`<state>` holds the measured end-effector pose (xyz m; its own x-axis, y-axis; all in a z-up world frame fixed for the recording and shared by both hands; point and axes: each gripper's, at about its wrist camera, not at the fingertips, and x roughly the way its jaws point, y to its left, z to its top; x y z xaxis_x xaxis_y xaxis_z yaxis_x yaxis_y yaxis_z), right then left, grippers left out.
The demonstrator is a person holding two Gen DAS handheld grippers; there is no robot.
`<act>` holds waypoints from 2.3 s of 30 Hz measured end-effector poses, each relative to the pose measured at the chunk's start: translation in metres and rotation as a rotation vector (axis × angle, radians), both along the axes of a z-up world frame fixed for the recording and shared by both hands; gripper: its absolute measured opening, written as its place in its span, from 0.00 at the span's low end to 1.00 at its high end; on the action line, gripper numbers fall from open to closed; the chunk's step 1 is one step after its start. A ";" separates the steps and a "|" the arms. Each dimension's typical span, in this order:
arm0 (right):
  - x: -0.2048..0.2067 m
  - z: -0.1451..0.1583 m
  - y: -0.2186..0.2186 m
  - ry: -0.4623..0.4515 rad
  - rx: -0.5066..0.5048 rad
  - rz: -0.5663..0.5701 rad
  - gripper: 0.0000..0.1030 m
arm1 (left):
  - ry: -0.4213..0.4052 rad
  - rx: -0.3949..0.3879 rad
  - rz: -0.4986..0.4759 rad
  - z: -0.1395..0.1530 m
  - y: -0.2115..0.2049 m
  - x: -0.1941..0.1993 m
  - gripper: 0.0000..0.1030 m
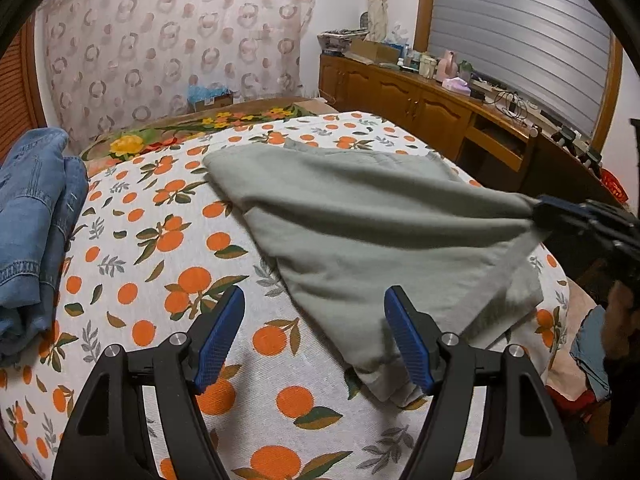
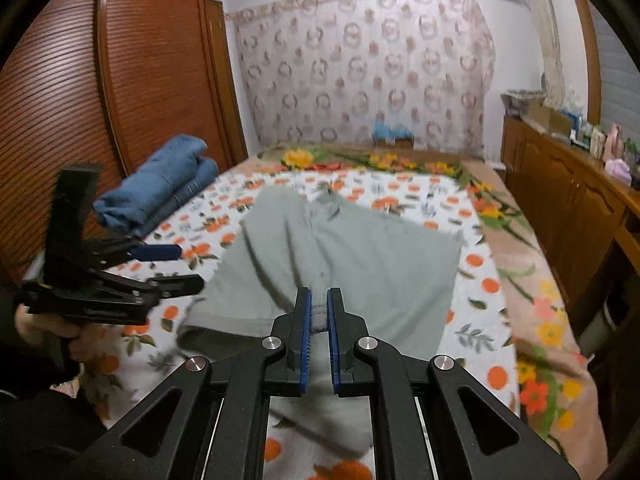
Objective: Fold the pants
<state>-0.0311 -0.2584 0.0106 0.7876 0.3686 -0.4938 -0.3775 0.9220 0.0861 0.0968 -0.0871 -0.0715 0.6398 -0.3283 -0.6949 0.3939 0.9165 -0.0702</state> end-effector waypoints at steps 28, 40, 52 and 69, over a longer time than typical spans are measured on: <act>-0.030 -0.025 -0.038 0.142 -0.027 -0.067 0.16 | 0.027 0.026 -0.032 -0.008 -0.016 -0.002 0.71; 0.037 -0.004 -0.029 0.102 -0.039 -0.028 0.33 | 0.006 0.001 0.012 0.000 -0.001 0.003 0.71; 0.124 -0.017 0.014 0.211 -0.087 0.040 0.33 | -0.002 -0.013 0.049 0.002 0.015 0.009 0.71; 0.170 -0.027 0.044 0.302 -0.086 0.150 0.03 | 0.004 -0.028 0.071 -0.001 0.026 0.009 0.71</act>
